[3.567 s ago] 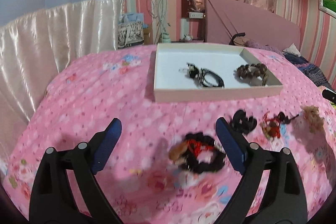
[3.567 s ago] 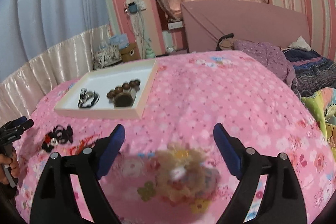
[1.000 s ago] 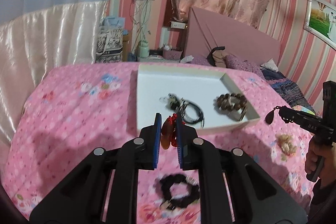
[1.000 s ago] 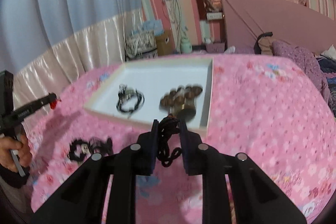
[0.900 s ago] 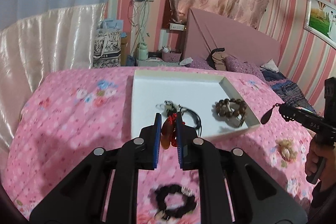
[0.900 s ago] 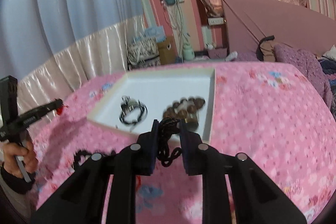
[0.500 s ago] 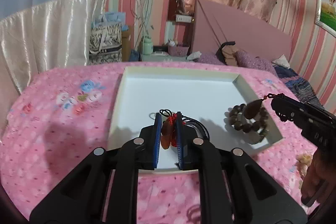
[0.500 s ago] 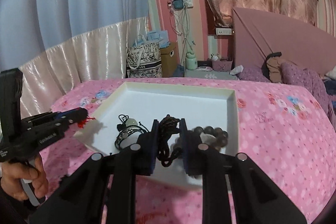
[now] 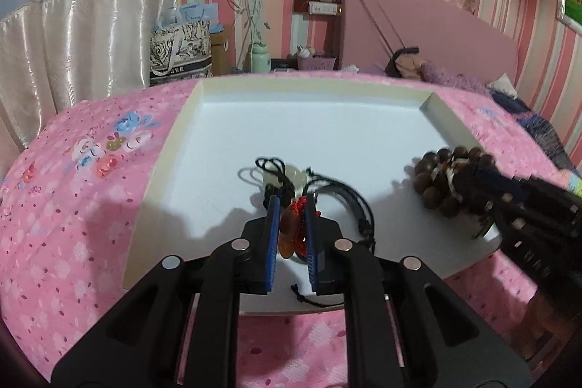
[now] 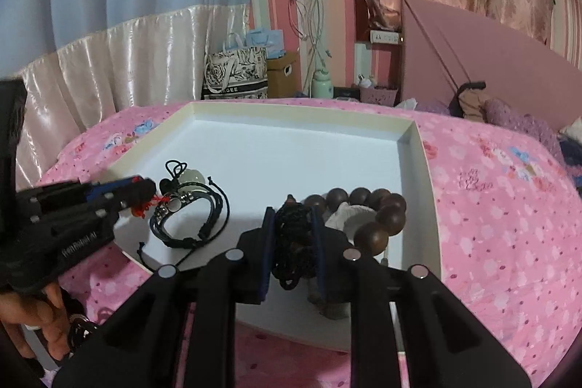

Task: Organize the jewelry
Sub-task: 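Carry the red charm in the left gripper into the tray while the right gripper carries the black cord there, then open the left gripper to drop the red charm while the right gripper releases the black cord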

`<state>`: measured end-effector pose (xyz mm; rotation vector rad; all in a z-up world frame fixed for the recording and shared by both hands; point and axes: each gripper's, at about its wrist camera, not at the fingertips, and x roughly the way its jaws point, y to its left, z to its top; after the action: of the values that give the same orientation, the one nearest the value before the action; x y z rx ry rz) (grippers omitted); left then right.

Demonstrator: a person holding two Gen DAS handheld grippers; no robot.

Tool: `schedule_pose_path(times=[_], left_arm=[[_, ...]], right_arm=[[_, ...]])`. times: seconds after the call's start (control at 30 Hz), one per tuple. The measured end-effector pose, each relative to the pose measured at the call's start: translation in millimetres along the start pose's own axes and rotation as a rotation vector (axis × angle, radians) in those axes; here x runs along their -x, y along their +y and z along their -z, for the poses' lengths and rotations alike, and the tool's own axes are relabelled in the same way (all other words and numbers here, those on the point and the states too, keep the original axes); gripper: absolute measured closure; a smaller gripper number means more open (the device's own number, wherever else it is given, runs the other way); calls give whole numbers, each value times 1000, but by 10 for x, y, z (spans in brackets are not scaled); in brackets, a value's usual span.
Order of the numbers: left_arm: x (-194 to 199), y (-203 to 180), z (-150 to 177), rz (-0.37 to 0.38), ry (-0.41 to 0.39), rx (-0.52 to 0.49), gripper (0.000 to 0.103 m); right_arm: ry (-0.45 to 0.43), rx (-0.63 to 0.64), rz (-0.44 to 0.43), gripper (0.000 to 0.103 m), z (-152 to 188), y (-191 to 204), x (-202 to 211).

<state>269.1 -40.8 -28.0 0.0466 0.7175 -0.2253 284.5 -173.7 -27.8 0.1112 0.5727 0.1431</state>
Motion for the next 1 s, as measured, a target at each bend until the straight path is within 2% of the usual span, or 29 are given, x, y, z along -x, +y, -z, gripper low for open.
schedule_pose_path(times=[0.23, 1.0], left_arm=[[-39, 65, 38, -2, 11, 25, 92], [-81, -30, 11, -25, 19, 12, 92]], right_arm=[[22, 53, 19, 84, 9, 107, -48], [26, 46, 16, 84, 21, 72, -58]])
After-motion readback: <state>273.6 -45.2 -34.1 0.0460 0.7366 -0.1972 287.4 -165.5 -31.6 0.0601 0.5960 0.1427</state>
